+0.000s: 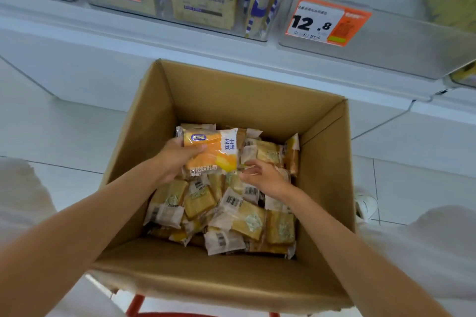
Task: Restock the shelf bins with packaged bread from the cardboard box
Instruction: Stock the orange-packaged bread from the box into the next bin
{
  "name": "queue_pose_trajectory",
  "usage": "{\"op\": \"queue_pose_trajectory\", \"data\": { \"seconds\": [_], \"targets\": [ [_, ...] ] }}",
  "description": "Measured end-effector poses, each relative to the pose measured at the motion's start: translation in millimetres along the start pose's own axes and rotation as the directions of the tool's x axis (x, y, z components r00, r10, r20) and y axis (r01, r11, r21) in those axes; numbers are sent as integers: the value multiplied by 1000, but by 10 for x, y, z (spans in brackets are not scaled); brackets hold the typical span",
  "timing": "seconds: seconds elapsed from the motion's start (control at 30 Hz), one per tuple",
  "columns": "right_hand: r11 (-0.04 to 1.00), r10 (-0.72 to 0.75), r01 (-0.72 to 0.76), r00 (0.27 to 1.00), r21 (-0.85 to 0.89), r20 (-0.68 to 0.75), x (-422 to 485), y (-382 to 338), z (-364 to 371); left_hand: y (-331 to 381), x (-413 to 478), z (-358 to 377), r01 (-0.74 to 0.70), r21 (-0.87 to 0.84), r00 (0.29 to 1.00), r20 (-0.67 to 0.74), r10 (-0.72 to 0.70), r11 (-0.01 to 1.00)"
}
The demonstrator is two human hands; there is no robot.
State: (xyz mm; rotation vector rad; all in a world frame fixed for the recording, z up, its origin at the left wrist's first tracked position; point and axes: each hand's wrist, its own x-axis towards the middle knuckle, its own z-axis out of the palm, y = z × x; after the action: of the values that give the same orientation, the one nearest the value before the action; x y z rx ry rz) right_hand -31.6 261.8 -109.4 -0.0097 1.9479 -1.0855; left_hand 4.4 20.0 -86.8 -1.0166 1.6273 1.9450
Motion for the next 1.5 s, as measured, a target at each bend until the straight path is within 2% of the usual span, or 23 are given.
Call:
{"op": "queue_pose_trajectory", "data": {
  "seconds": [0.1,0.2,0.4,0.47,0.53,0.6,0.67,0.7,0.73,0.8,0.83,0.87,0.97,1.0,1.07,1.13,1.17,1.23,1.27,1.33,1.4,1.47,1.5],
  "targets": [
    [922,145,-76,977,-381,155,151,365,300,-80,42,-159,6,-10,999,-51,-7,1000],
    [811,184,-69,973,-581,142,273,521,483,-138,31,-210,7,-18,998,-68,-9,1000],
    [915,55,31,978,-401,201,150,269,141,-105,-2,-180,5,33,991,-137,0,999],
    [956,-34,55,996,-290,80,59,77,-62,-45,-31,-153,-31,47,986,-164,38,998],
    [969,-163,118,966,-219,-200,-61,-188,-145,-8,-75,-135,-39,57,982,-184,49,998],
    [964,-266,237,833,-120,-485,-179,-432,-84,59,-166,-100,-17,33,989,-146,21,999],
    [930,-346,353,750,-102,-563,-266,-598,74,105,-214,-50,55,-37,998,-33,-57,998],
    [906,-420,385,765,-175,-488,-313,-660,165,124,-223,-7,97,-74,995,34,-94,993],
    [868,-487,406,808,-286,-333,-318,-676,258,145,-254,43,111,-98,990,92,-102,989],
    [826,-476,454,879,-334,20,-278,-626,381,154,-267,123,90,-133,988,136,-72,987],
    [855,-450,454,890,-249,78,-274,-627,386,149,-260,141,64,-138,992,115,-48,988],
    [888,-441,442,897,-124,39,-270,-629,366,131,-239,120,47,-145,996,80,-36,988],
    [935,-291,337,905,107,-310,-202,-634,196,128,-173,17,74,-194,995,86,-59,978],
    [956,-193,254,921,146,-339,-159,-620,109,129,-156,-8,92,-202,990,120,-68,975],
    [972,14,39,975,230,-222,-106,-609,-14,143,-184,28,102,-209,974,220,-55,973],
    [876,193,-155,980,457,-38,-62,-571,-66,165,-212,119,70,-220,966,258,-12,973],
    [749,238,-211,970,628,42,-71,-577,-63,174,-232,160,33,-206,974,227,15,978],
    [530,248,-194,966,825,68,-90,-588,-19,184,-263,200,-20,-136,981,189,46,991],
    [535,240,-138,971,834,6,-86,-585,-2,193,-269,192,-30,-106,977,208,51,994],
    [698,176,56,953,714,-246,-98,-618,-31,261,-329,132,-7,-91,959,281,32,996],
    [849,8,232,893,475,-449,-202,-737,-152,363,-412,61,24,-77,936,353,5,997],
    [907,-231,366,846,209,-480,-361,-891,-271,467,-511,43,6,-25,907,421,5,1000],
    [905,-350,419,827,68,-441,-460,-989,-295,513,-566,65,-18,12,888,459,10,1000]
  ]
}}
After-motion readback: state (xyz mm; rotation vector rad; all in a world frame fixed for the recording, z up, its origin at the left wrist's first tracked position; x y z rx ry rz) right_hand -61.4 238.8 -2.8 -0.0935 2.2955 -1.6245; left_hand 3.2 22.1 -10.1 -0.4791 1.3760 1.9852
